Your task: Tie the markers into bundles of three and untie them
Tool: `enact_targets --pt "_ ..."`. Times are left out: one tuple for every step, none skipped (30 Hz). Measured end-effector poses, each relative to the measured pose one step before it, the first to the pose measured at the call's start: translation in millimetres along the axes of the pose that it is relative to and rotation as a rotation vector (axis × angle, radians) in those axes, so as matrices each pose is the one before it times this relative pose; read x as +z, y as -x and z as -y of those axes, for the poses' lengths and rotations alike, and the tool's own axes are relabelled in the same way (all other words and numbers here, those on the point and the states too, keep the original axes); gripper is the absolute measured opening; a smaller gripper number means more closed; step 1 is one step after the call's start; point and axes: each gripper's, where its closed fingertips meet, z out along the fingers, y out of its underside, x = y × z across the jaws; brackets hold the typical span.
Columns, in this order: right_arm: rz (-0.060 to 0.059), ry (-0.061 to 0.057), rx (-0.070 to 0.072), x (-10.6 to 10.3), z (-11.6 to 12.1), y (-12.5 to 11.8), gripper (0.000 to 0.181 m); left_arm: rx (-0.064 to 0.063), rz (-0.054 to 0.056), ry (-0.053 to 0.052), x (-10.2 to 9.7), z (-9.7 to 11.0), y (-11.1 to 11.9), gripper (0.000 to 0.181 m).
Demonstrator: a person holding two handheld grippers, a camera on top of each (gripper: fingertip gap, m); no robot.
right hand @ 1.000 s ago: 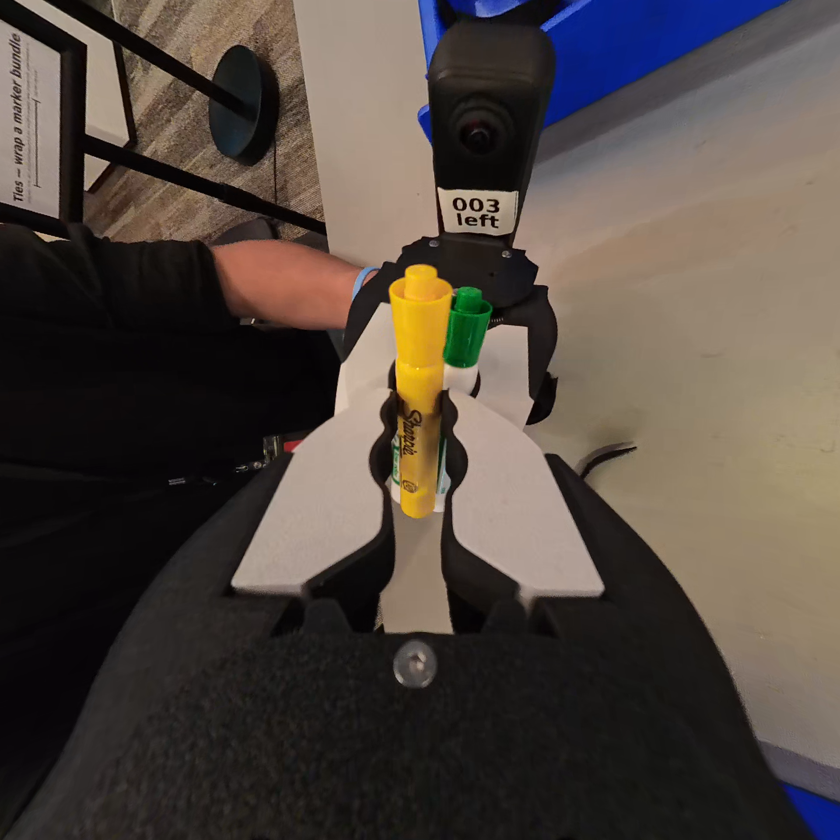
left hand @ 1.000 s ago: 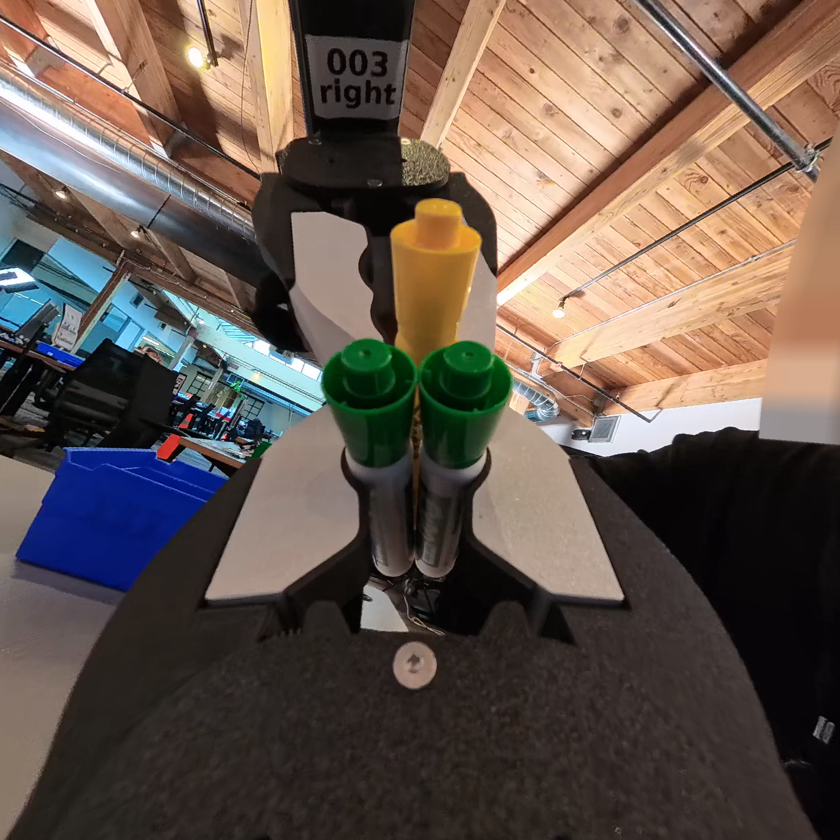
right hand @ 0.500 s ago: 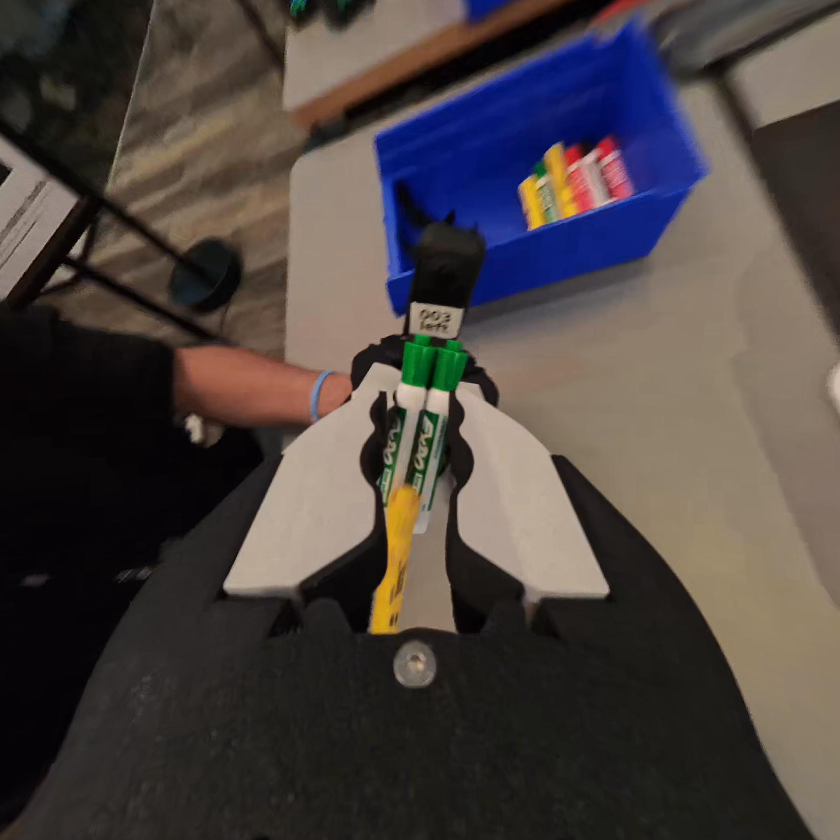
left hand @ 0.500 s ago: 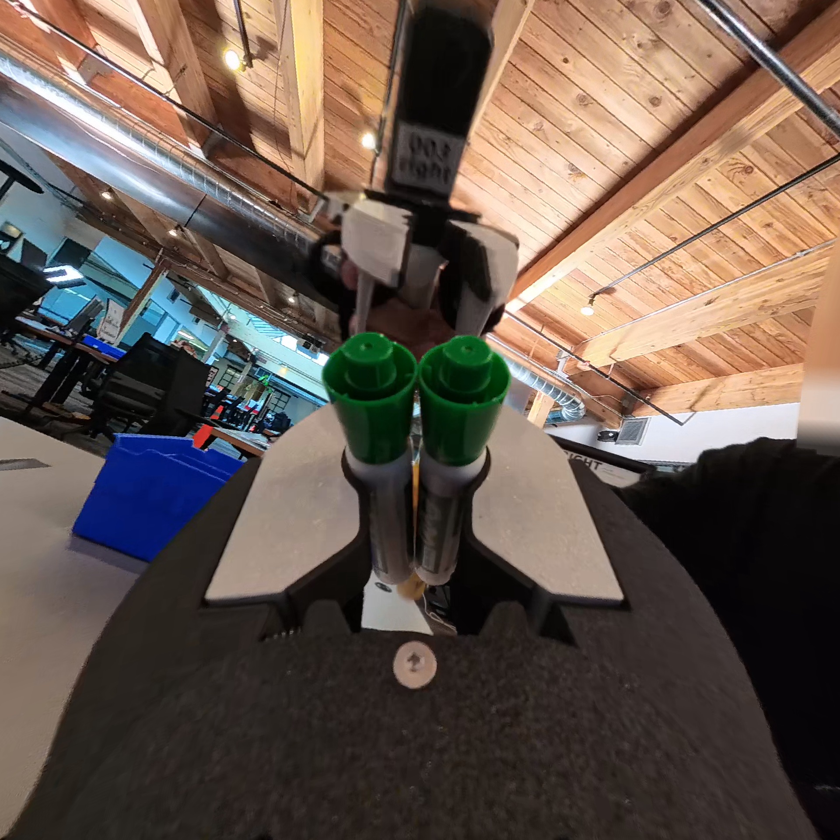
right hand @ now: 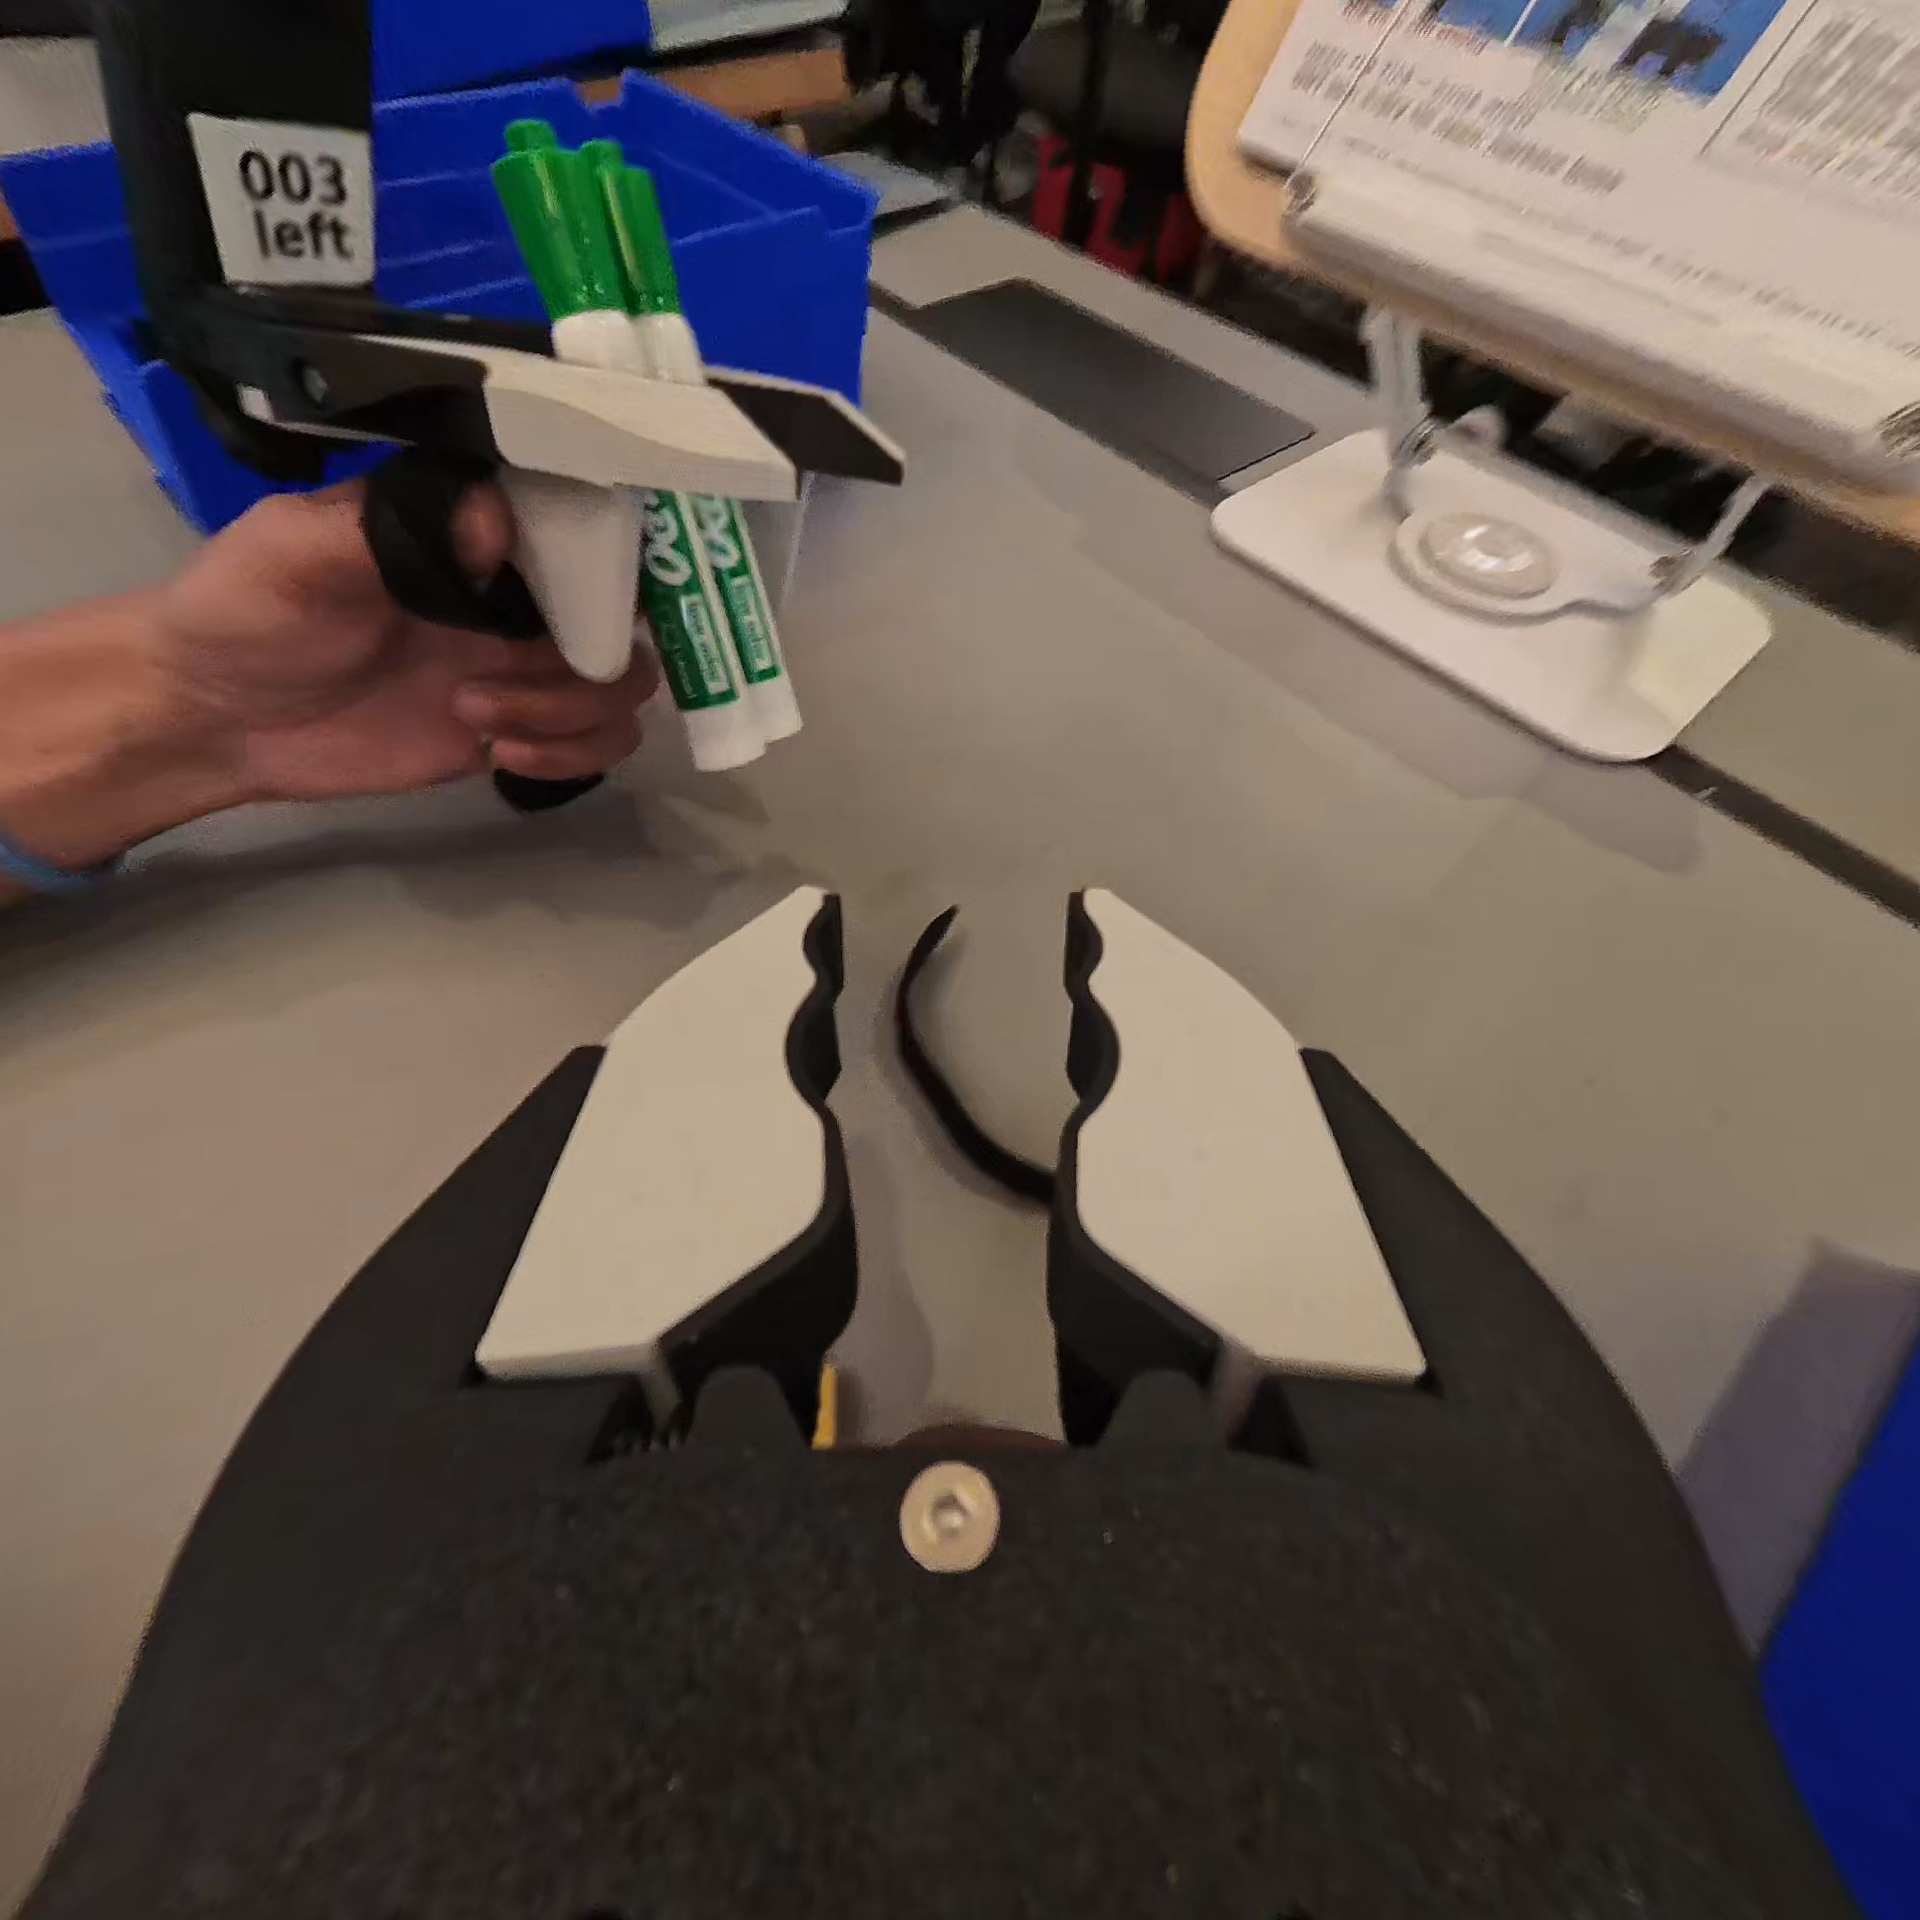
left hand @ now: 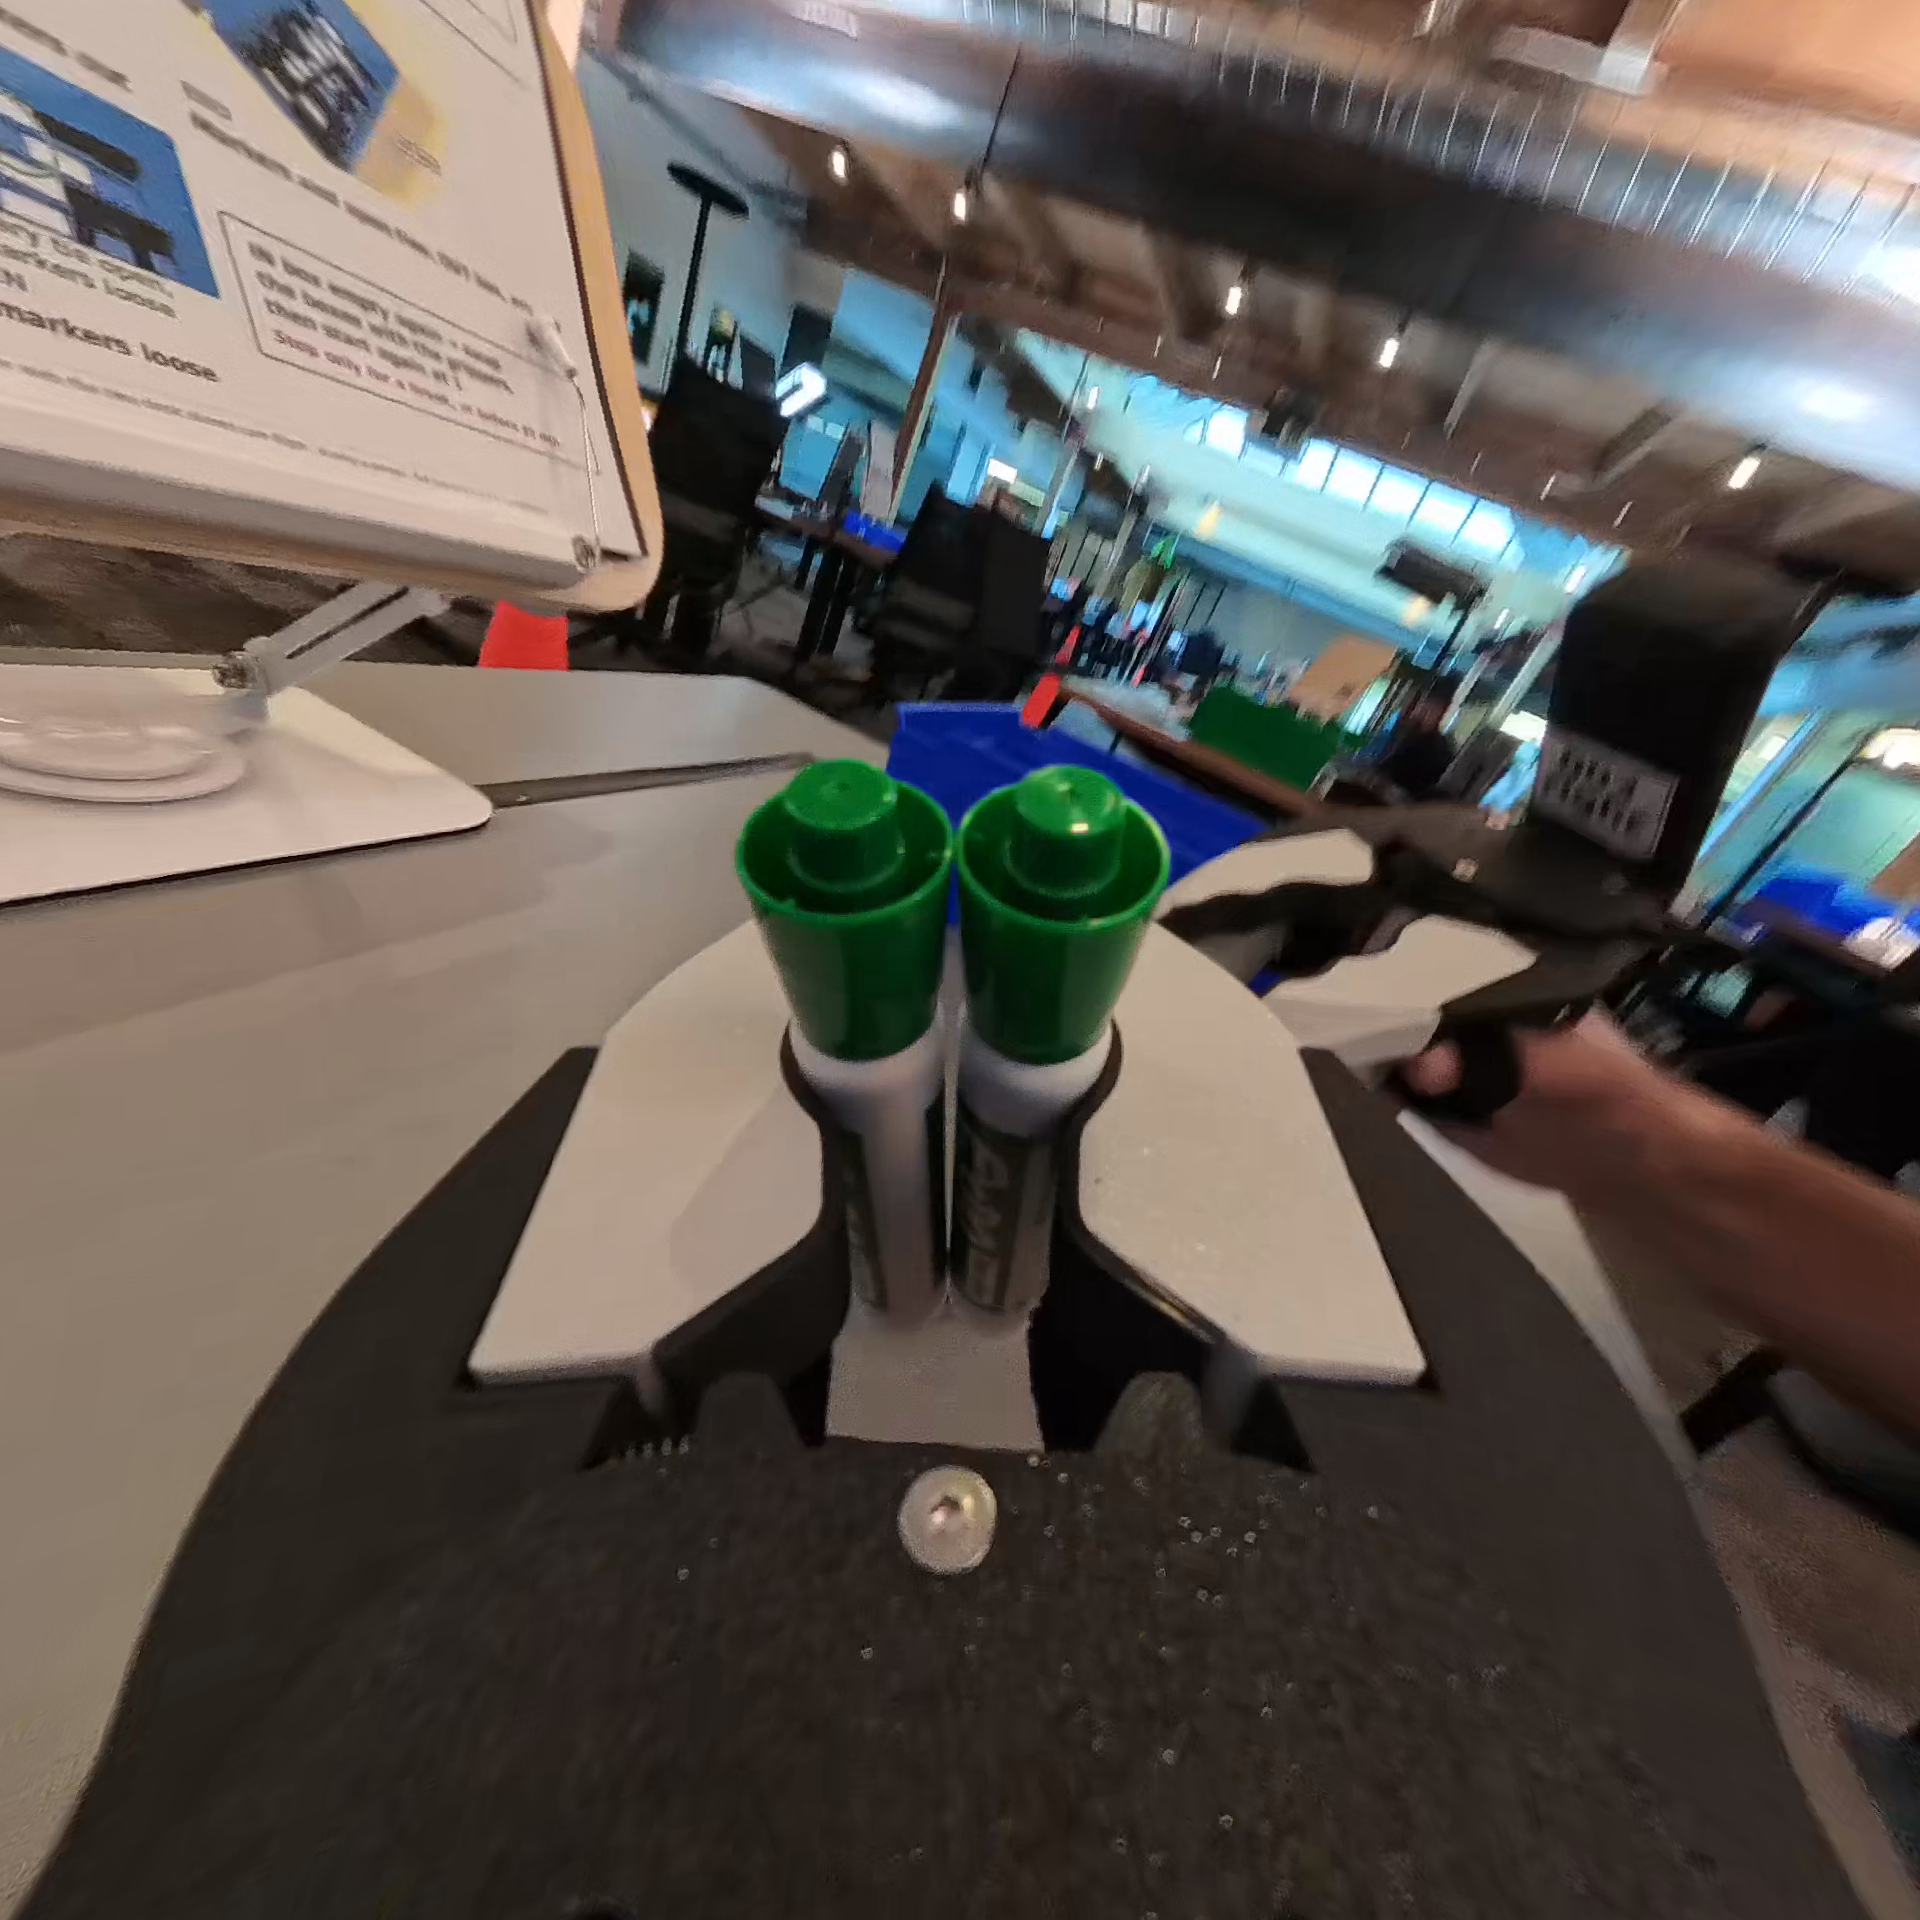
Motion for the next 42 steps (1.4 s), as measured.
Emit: enact_targets --pt "0.0322 0.0349 0.0185 -3.71 -3.05 2.86 0.042 0.0382 0.0083 0.0359 -0.26 -3.21 -1.37 0.042" --pt "0.0213 0.0384 0.0092 -4.46 -4.38 3.17 0.045 0.0282 0.0002 0.0187 0.09 -1.34 -2.45 0.042" --pt "0.04 0.0652 -0.0085 -4.84 -8.5 7.31 0.047 0.0107 -0.0163 0.0028 0.04 -0.05 -4.06 0.042" --pt "0.0431 0.0987 -0.0223 -5.73 -13.73 9.07 0.043 -0.0052 -0.0236 -0.0024 0.1 0.12 -4.11 0.042" --pt "0.0079 0.1008 -0.0194 -5.78 -15.78 5.24 0.043 -0.0104 -0.0173 -0.0047 0.2 -0.1 -2.65 0.042" --pt "0.0136 0.097 -0.0148 -4.66 -17.62 6.77 0.044 -0.0088 -0.0115 -0.0065 0.1 -0.34 -1.6 0.042" --pt "0.014 0.0866 -0.0127 -3.53 -16.13 6.41 0.044 -0.0055 -0.0075 -0.0007 0.49 -0.39 -1.49 0.042" --pt "-0.0026 0.0555 0.0003 -2.08 -12.46 3.59 0.043 0.0021 -0.009 0.0042 0.74 0.38 -2.5 0.042" --pt "0.0043 0.0555 0.0033 -0.3 -11.98 3.52 0.042 0.0087 -0.0139 -0.0036 0.34 1.94 -3.77 0.042" --pt "-0.0152 0.0509 0.0007 0.66 -10.5 -0.41 0.042 0.0023 -0.015 -0.0138 -0.07 2.95 -3.4 0.042" --pt "-0.0323 0.0394 0.0015 1.6 -10.07 -3.61 0.041 -0.0134 -0.0188 -0.0185 -0.6 3.42 -2.77 0.042" --pt "-0.0112 0.0435 -0.0054 2.89 -11.0 -1.39 0.039 -0.0261 -0.0233 -0.0229 -0.98 3.73 -2.34 0.043" --pt "0.0061 0.0284 0.0006 3.86 -9.09 0.37 0.039 -0.0292 -0.0221 -0.0267 -1.4 4.0 -1.67 0.043" --pt "0.0062 0.0118 0.0084 4.06 -6.59 -0.31 0.039 -0.0232 -0.0145 -0.0243 -1.81 3.78 -0.85 0.043" --pt "0.0037 0.0068 0.0139 3.69 -5.37 -0.67 0.039 -0.0132 -0.0074 -0.0182 -1.9 3.07 -0.27 0.042" --pt "0.0116 0.0099 0.0121 3.31 -5.28 0.92 0.038 -0.0065 -0.0055 -0.0113 -1.85 2.21 -0.15 0.042" --pt "0.0033 0.0122 0.005 2.89 -4.51 0.2 0.038 -0.0057 -0.0072 -0.0092 -1.66 2.01 -0.57 0.042" --pt "0.0004 0.0079 -0.0005 2.45 -3.46 0.19 0.032 -0.0096 -0.0094 -0.0125 -1.36 2.43 -0.93 0.042" --pt "0.0074 0.0034 -0.0032 2.27 -2.19 1.29 0.023 -0.013 -0.0118 -0.0151 -1.05 2.58 -1.19 0.043" --pt "0.0008 -0.001 -0.0002 1.5 -0.67 0.12 0.019 -0.0139 -0.0131 -0.017 -0.73 2.46 -1.5 0.043" --pt "-0.007 -0.0168 0.0072 -0.18 2.27 -1.31 0.019 -0.0136 -0.0104 -0.0164 -0.29 2.0 -0.98 0.042" --pt "-0.0069 -0.0217 0.0088 -1.0 3.92 -1.85 0.019 -0.0113 -0.0088 -0.0109 0.12 1.08 -0.98 0.043" --pt "-0.0067 -0.0352 0.0115 -2.39 7.29 -2.22 0.019 -0.0091 -0.0107 -0.0048 0.65 -0.04 -1.27 0.042" --pt "-0.0009 -0.0536 0.0155 -3.86 11.65 -1.69 0.019 -0.008 -0.01 -0.0028 1.03 -0.42 -1.38 0.042" --pt "0.0055 -0.065 0.0198 -4.68 15.0 -0.78 0.019 -0.006 -0.0082 -0.0039 1.41 -0.52 -1.43 0.042" --pt "0.0141 -0.0732 0.0204 -4.79 18.22 0.83 0.018 -0.0098 -0.0135 -0.0077 1.47 -0.15 -2.08 0.042" --pt "0.0207 -0.0754 0.0142 -4.54 20.42 2.74 0.018 -0.0168 -0.0185 -0.0119 1.5 0.35 -2.6 0.042" --pt "0.0176 -0.0732 0.0049 -3.73 20.95 3.56 0.019 -0.0168 -0.0195 -0.0136 1.53 0.66 -2.85 0.042" --pt "0.0147 -0.0663 0.0031 -2.72 19.99 3.53 0.018 -0.0137 -0.0188 -0.0123 1.27 0.48 -2.86 0.042" --pt "0.0136 -0.0508 0.0041 -1.34 17.02 3.23 0.018 -0.0093 -0.0139 -0.0063 1.15 -0.31 -2.23 0.042" --pt "0.0113 -0.0263 0.0026 -0.12 11.98 2.14 0.018 -0.0037 -0.0039 0.001 1.0 -1.17 -0.9 0.042" --pt "0.0011 -0.002 -0.0014 0.95 6.18 0.1 0.018 0.0002 0.003 0.0059 0.83 -1.88 0.33 0.042" --pt "-0.0256 0.011 -0.005 1.07 1.43 -4.33 0.018 -0.001 0.0019 0.0049 0.49 -1.54 0.3 0.042" --pt "-0.0178 0.0013 -0.0005 1.04 0.53 -3.76 0.018 -0.0064 -0.0022 -0.0014 0.31 -0.64 -0.23 0.042" --pt "0.0162 -0.0119 0.0095 0.85 1.21 0.59 0.018 -0.0081 -0.005 -0.0041 0.12 0.0 -0.55 0.042" --pt "0.0254 -0.0207 0.0174 0.2 2.14 1.74 0.018 -0.0052 -0.0062 -0.0051 0.14 0.39 -0.78 0.042" --pt "0.0125 -0.0302 0.0149 -0.87 3.42 0.22 0.018 -0.0047 -0.004 -0.0056 0.03 0.66 -0.47 0.042" --pt "0.0119 -0.0322 0.0052 -1.67 3.95 0.92 0.018 -0.0022 0.0009 0.002 -0.02 -0.37 0.52 0.042" --pt "0.0102 -0.0302 0.0061 -2.06 3.92 0.7 0.018 0.0026 0.0048 0.0085 0.19 -1.22 0.94 0.042" --pt "0.0075 -0.0318 0.0059 -2.13 4.26 0.38 0.018 0.0048 0.0067 0.011 0.24 -1.44 1.05 0.042" --pt "0.0104 -0.0362 0.0043 -2.08 4.42 0.94 0.018 0.0072 0.0095 0.0137 0.09 -1.86 1.28 0.042" --pt "0.02 -0.0399 0.0095 -1.9 4.64 1.93 0.018 0.0122 0.0146 0.0166 0.18 -2.06 1.74 0.042"
